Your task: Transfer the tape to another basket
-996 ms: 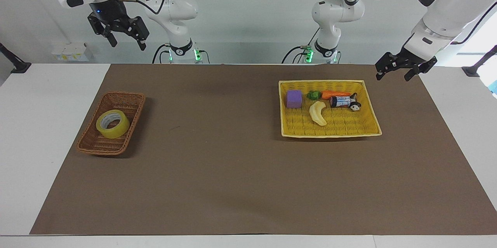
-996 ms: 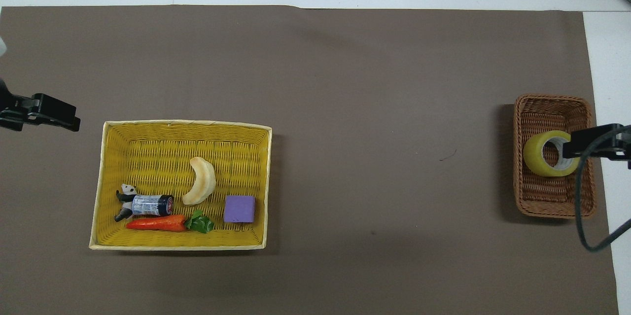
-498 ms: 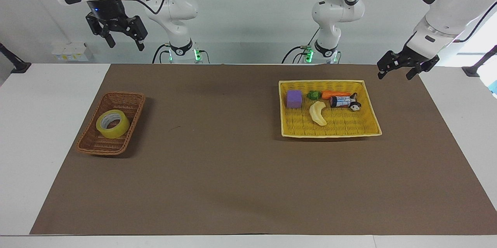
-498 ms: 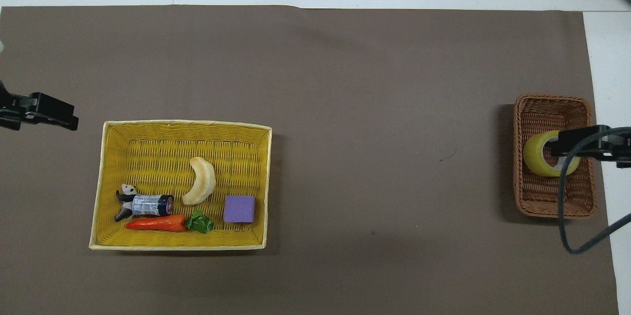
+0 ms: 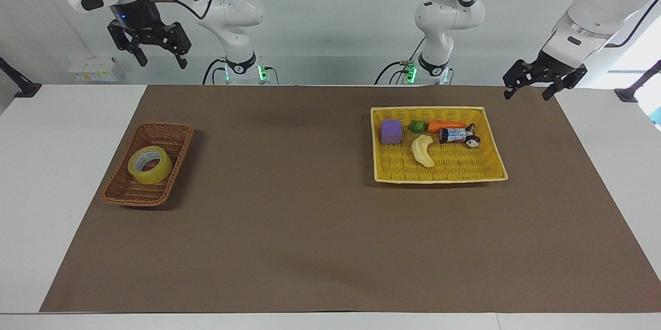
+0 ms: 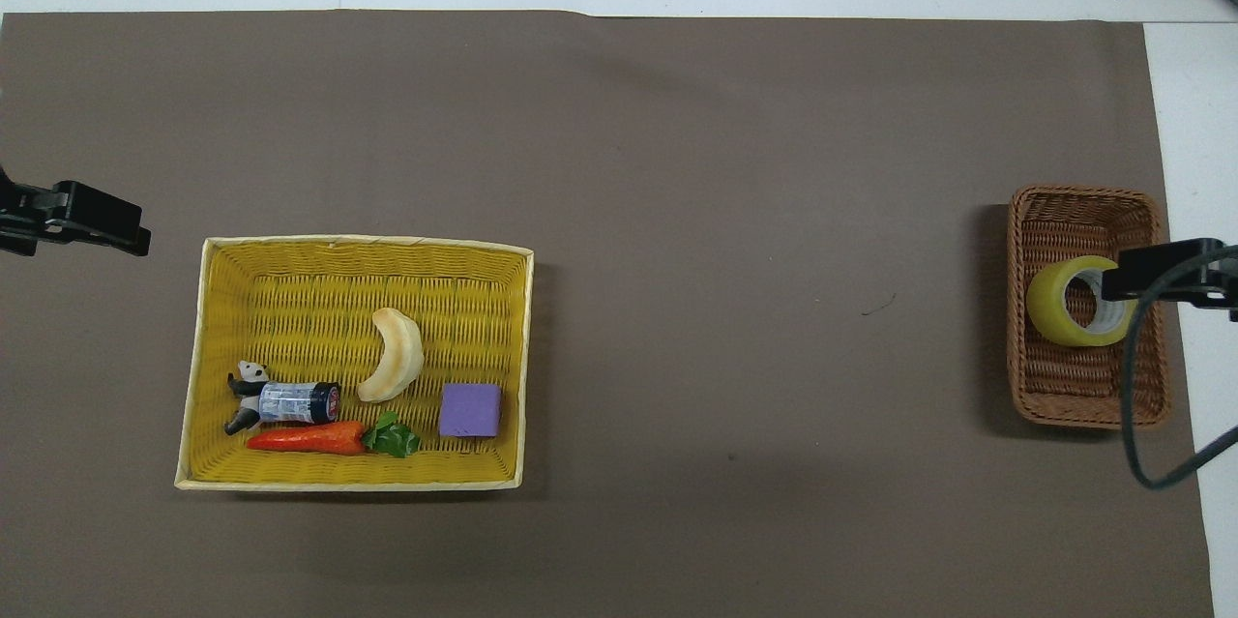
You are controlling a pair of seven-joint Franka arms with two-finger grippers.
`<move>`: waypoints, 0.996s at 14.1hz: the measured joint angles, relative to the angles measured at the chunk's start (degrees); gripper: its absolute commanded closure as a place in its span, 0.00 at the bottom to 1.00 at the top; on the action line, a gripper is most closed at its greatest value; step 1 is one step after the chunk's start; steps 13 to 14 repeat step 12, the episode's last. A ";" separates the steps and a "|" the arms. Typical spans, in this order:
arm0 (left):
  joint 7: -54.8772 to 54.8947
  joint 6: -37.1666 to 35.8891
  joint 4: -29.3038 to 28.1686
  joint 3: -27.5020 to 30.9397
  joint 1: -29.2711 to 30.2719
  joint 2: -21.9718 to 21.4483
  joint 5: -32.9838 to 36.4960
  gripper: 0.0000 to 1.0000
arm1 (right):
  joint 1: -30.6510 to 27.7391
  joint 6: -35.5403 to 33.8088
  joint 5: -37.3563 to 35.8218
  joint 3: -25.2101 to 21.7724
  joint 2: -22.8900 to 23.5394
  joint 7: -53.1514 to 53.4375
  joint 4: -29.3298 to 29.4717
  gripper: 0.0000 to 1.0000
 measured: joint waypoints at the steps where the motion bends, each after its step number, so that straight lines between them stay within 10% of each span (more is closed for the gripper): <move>1: 0.00 0.00 0.00 0.03 0.03 -0.01 0.00 0.00 | 0.00 0.00 -0.73 -0.01 0.00 -1.15 -0.13 0.00; 14: 0.00 -0.01 0.00 0.08 0.64 -0.01 0.00 0.00 | -1.32 -2.44 0.51 -0.43 0.00 -1.34 -0.34 0.00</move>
